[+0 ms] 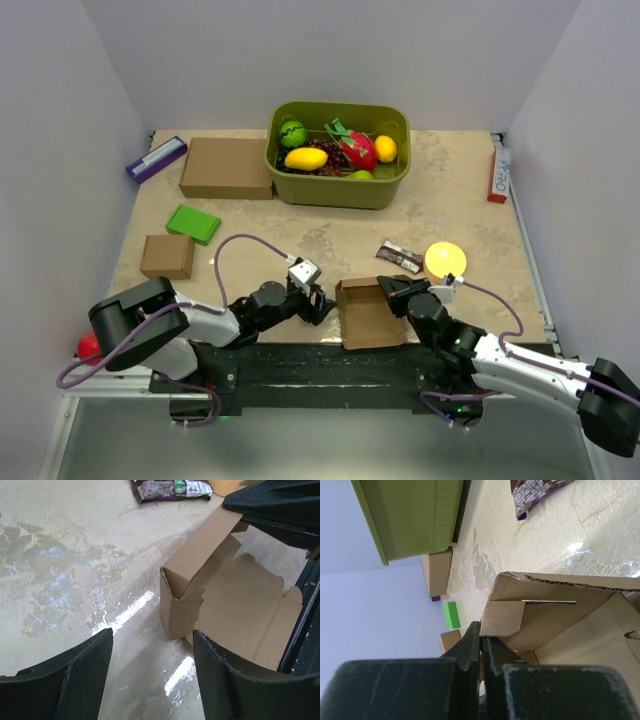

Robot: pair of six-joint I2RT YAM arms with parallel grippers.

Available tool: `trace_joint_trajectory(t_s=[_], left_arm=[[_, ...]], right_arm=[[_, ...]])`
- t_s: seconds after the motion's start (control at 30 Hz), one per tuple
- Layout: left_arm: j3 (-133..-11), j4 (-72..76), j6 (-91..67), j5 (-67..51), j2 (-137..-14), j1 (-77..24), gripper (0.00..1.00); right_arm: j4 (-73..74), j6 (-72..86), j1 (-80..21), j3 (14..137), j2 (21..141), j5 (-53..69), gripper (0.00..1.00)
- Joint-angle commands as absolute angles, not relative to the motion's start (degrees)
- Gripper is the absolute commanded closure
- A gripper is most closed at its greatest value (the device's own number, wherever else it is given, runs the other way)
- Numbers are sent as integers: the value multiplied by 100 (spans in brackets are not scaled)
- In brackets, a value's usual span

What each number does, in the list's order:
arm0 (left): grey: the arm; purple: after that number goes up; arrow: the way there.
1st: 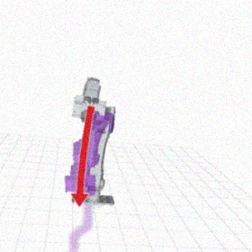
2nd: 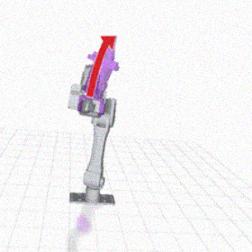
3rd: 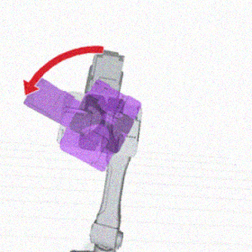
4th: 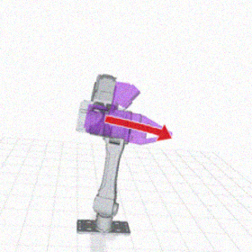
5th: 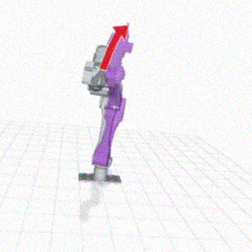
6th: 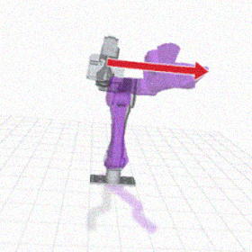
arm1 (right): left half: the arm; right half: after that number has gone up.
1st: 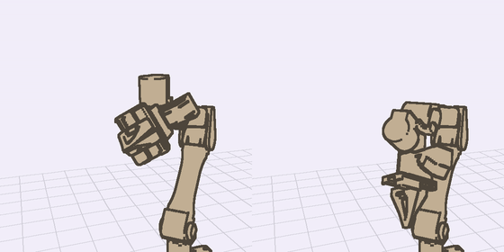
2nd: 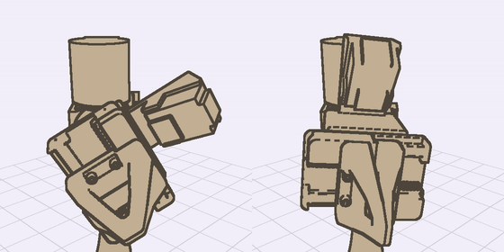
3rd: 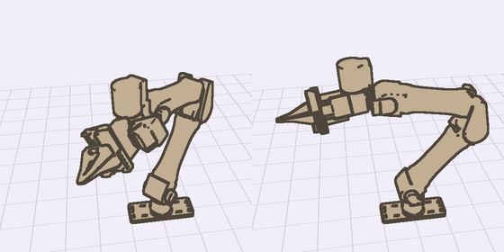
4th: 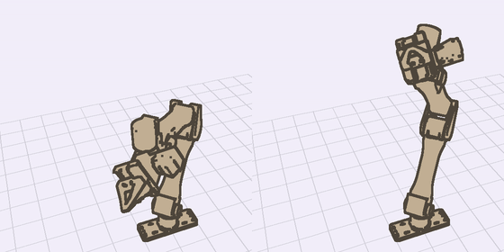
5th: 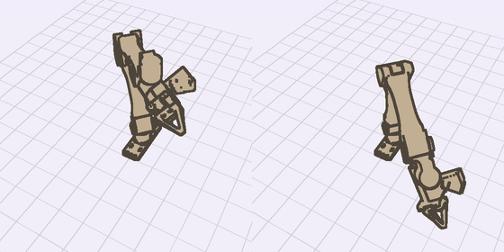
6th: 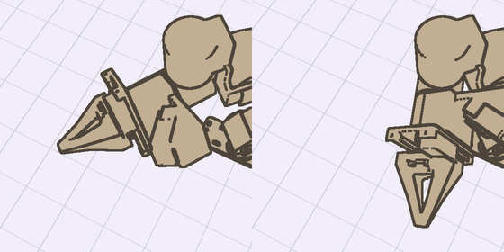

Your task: Fold the paper box

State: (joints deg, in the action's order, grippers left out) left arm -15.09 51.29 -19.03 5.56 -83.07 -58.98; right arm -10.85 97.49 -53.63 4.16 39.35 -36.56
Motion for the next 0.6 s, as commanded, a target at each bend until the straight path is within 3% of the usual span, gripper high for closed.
trace_joint_trajectory(t_s=[0.0, 0.57], left_arm=[[-1599, 5572, -1916, 211, -8613, -5818, 34], [-2127, 6434, -2047, -325, -9650, -5783, 60]], right_arm=[[-923, 9606, -5370, 457, 4025, -3929, 100], [-853, 9598, -5361, 475, 4043, -3920, 100]])
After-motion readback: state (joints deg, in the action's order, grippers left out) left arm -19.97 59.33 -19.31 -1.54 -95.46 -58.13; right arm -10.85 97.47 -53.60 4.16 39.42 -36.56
